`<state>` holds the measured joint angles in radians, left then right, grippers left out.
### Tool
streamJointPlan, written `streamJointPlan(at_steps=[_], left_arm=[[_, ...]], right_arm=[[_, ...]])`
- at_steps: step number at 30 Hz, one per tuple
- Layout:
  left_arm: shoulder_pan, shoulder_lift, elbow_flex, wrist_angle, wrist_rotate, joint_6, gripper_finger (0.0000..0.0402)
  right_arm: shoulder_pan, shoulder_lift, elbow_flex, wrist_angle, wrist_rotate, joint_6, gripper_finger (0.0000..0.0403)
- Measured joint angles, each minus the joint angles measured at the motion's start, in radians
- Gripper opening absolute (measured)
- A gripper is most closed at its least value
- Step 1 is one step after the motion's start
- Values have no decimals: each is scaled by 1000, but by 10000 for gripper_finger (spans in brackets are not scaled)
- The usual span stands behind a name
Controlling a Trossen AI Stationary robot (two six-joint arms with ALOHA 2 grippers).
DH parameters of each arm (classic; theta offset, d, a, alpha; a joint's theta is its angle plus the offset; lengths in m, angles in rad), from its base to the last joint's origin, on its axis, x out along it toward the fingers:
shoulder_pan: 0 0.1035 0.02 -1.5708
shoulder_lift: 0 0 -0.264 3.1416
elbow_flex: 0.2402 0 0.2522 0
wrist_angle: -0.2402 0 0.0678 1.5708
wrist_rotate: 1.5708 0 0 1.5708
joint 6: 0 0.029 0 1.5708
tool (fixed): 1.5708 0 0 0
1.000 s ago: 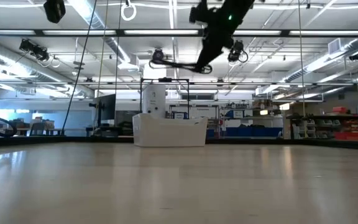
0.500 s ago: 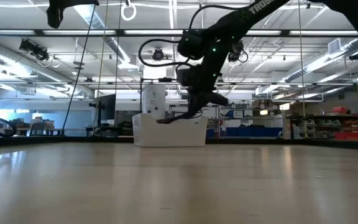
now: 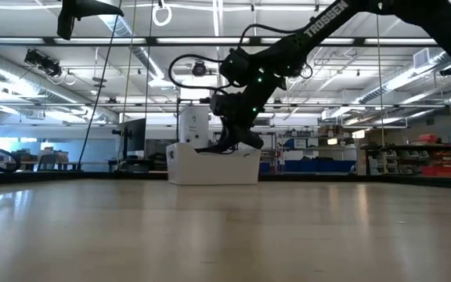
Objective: Pick and place USB-C Cables
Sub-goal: Put the black violet charger cable into the white bin, then put the black blue charger cable into the white bin
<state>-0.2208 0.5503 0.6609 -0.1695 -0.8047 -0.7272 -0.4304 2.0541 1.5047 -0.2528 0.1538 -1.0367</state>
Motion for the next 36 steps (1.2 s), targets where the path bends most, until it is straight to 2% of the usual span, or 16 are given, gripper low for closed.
streamJointPlan(at_steps=[4,10,13,18,22,25,28,30,32,36], left_arm=[[2,5,0,3,-9,-24,125],[2,18,0,3,-14,-29,125],[2,27,0,2,-14,-29,125],[2,40,0,3,-14,-29,125],[2,40,0,-2,1,-27,126],[2,39,0,-11,37,-22,125],[2,39,0,-49,103,-23,125],[2,39,0,-84,196,-20,125],[2,39,0,-146,327,8,126],[-13,60,0,-298,659,69,125]], right_arm=[[-21,6,0,15,-54,84,49],[-46,7,0,77,-70,102,123],[-47,3,0,136,-23,122,158],[-19,-46,1,182,135,142,192],[12,-136,1,131,149,357,193],[38,-221,1,68,66,614,184],[79,-286,2,-4,-10,814,173],[121,-316,2,-57,-22,919,165],[173,-341,2,-97,-19,994,158],[299,-367,2,-185,26,1096,145]])
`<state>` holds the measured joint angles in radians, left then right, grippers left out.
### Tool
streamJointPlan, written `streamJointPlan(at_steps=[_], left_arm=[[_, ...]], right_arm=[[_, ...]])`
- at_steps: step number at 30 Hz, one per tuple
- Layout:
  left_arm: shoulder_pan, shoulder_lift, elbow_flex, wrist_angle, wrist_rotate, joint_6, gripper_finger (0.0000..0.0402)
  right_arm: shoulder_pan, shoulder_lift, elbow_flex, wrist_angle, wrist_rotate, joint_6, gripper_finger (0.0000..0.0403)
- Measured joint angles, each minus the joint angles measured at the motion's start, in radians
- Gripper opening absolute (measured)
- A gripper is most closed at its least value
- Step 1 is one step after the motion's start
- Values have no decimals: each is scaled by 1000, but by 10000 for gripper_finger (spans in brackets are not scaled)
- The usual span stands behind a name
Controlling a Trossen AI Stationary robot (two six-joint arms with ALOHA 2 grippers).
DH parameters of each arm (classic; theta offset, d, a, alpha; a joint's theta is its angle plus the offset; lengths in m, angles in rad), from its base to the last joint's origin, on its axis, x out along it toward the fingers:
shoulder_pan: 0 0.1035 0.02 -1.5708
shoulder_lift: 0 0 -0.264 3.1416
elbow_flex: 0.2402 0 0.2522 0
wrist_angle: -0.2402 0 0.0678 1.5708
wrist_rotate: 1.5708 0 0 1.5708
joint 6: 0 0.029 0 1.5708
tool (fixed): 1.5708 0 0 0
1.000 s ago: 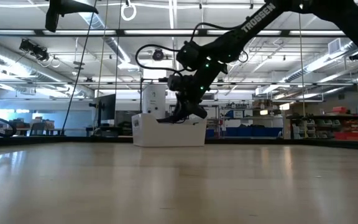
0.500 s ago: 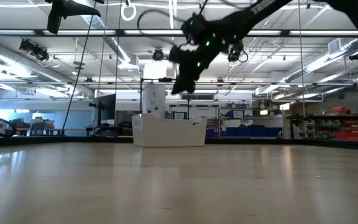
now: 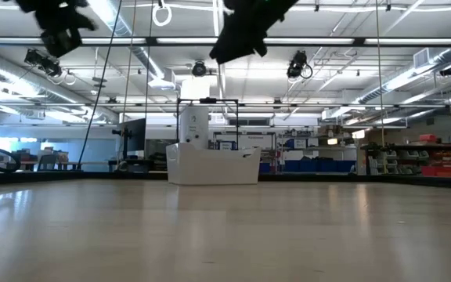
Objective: Pick and place USB-C Cables
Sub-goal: Put the black blue charger cable into the white bin
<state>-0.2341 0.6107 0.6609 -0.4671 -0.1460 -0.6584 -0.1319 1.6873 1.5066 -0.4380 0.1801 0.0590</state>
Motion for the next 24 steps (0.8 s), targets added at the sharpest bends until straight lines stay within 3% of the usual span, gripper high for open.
streamJointPlan(at_steps=[3,6,11,15,19,24], left_arm=[[-42,50,0,-120,214,38,125],[-119,121,0,-237,334,90,121],[-295,259,0,-246,352,136,105],[-416,376,0,-172,356,25,93],[-528,488,0,8,401,68,103],[-637,621,0,262,393,52,160]], right_arm=[[107,-5,-14,-50,89,92,135],[213,-21,-72,-67,230,266,126],[386,-55,-191,-89,402,635,116],[491,-59,-218,-159,458,850,114],[548,-63,-221,-237,511,969,114],[578,-71,-221,-340,517,998,114]])
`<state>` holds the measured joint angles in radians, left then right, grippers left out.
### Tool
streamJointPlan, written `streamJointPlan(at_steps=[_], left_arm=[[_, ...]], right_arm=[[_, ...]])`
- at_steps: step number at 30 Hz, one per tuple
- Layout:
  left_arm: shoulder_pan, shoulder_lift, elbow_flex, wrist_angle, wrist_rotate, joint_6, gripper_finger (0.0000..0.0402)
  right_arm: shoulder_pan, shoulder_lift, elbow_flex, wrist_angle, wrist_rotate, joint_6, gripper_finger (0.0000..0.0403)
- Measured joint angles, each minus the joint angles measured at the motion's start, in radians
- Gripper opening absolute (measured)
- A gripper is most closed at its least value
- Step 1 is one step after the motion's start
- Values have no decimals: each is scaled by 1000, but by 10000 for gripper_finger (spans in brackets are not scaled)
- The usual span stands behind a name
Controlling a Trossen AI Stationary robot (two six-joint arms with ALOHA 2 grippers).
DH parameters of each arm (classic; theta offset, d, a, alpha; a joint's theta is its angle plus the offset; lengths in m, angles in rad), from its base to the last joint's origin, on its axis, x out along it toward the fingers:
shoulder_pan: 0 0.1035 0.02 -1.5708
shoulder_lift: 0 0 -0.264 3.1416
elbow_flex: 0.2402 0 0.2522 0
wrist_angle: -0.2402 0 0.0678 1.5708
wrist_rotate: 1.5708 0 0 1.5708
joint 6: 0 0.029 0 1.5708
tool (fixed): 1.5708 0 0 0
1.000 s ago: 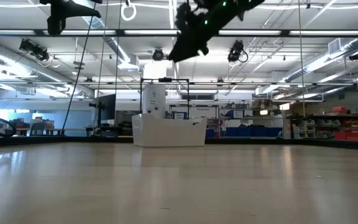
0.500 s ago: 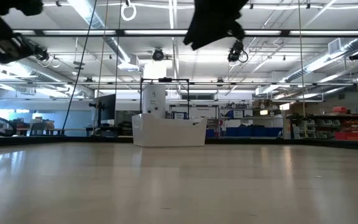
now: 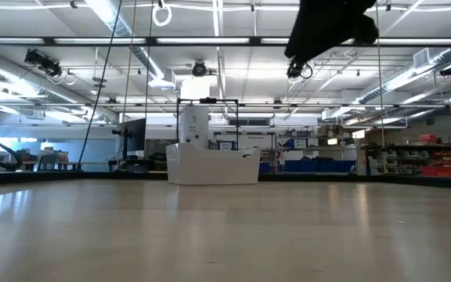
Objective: Pick and place USB-C Cables
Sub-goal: Put the black blue charger cable into the white bin
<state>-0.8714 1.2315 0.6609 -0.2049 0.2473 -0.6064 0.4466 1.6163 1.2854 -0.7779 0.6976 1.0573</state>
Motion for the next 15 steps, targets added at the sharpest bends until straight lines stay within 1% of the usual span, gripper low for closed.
streamJointPlan(at_steps=[2,4,7,10,15], left_arm=[[-34,60,0,71,-46,-42,187],[-66,118,3,124,-116,-63,210],[-101,210,37,118,-224,-84,228],[-117,296,94,109,-273,-94,229],[-128,425,190,-37,-368,-152,209]], right_arm=[[12,-6,0,-47,-3,1,114],[25,-14,0,-97,-4,1,114],[46,-35,0,-183,-3,4,114],[77,-68,0,-293,39,53,114],[120,-133,0,-501,124,174,114]])
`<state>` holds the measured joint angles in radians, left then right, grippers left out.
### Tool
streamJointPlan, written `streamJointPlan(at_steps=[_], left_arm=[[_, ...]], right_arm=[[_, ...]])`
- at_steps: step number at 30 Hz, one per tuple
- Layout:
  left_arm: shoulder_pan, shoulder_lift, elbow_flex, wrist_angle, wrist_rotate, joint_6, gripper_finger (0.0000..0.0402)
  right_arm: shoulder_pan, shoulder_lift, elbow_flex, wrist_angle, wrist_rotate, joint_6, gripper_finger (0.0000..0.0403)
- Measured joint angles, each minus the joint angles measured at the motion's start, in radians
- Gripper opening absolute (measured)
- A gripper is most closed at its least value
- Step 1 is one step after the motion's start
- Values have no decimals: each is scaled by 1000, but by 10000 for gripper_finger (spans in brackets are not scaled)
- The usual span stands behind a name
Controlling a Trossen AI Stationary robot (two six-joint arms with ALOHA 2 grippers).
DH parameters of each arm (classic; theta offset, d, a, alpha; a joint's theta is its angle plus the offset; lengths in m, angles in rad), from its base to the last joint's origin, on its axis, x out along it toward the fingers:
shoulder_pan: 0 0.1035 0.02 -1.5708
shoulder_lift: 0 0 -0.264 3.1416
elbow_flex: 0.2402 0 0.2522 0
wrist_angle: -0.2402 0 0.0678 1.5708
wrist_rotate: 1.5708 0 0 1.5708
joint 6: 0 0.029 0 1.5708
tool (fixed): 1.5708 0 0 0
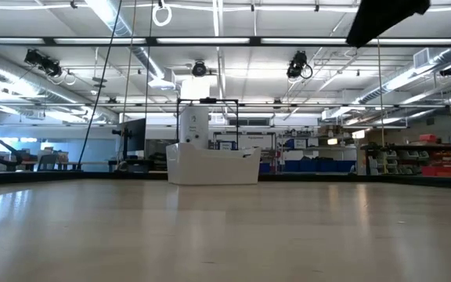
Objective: Pick and place USB-C Cables
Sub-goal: Put the black blue charger cable into the white bin
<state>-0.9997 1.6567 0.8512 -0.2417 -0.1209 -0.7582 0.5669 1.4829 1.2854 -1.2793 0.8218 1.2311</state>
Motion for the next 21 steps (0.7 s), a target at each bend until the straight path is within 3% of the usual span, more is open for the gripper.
streamJointPlan(at_steps=[8,14,18,21], left_arm=[[41,78,54,-69,-18,-160,149],[120,64,52,-73,27,-253,31],[222,3,51,-165,70,-372,25],[333,-91,50,-231,39,-378,25]], right_arm=[[31,-107,0,-219,49,96,114],[39,-172,0,-292,55,100,114],[57,-215,-17,-292,51,88,114],[87,-235,-39,-292,48,110,114]])
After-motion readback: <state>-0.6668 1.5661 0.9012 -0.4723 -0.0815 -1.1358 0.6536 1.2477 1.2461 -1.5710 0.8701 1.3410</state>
